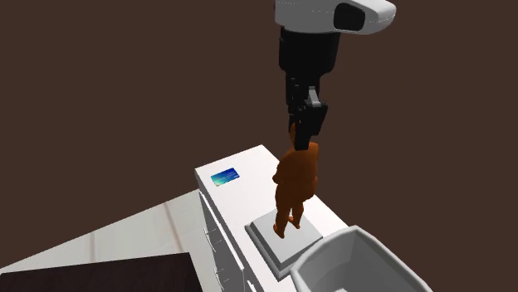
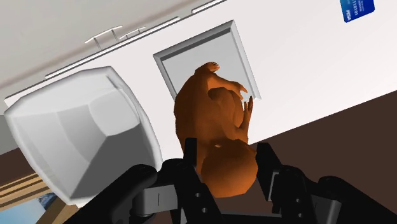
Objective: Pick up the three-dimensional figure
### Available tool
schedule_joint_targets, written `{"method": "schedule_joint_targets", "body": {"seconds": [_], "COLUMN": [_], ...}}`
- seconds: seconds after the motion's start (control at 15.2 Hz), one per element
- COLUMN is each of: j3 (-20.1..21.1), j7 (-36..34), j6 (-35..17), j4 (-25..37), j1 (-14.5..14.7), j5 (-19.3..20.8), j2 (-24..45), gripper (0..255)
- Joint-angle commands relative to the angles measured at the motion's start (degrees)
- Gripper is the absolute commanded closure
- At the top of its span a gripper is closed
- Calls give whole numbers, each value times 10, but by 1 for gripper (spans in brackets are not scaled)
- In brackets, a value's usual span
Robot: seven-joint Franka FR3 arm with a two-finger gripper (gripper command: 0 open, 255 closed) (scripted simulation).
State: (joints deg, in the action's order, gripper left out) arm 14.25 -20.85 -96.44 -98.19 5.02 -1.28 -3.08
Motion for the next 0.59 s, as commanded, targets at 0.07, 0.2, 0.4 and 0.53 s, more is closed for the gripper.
{"method": "schedule_joint_targets", "body": {"seconds": [0.07,0.2,0.4,0.53], "j3": [0,0,0,0], "j7": [0,0,0,-1], "j6": [0,0,0,16], "j4": [-1,-1,0,19], "j1": [0,0,0,0], "j5": [0,0,0,1], "j2": [0,0,1,3], "gripper": [255,255,255,255]}}
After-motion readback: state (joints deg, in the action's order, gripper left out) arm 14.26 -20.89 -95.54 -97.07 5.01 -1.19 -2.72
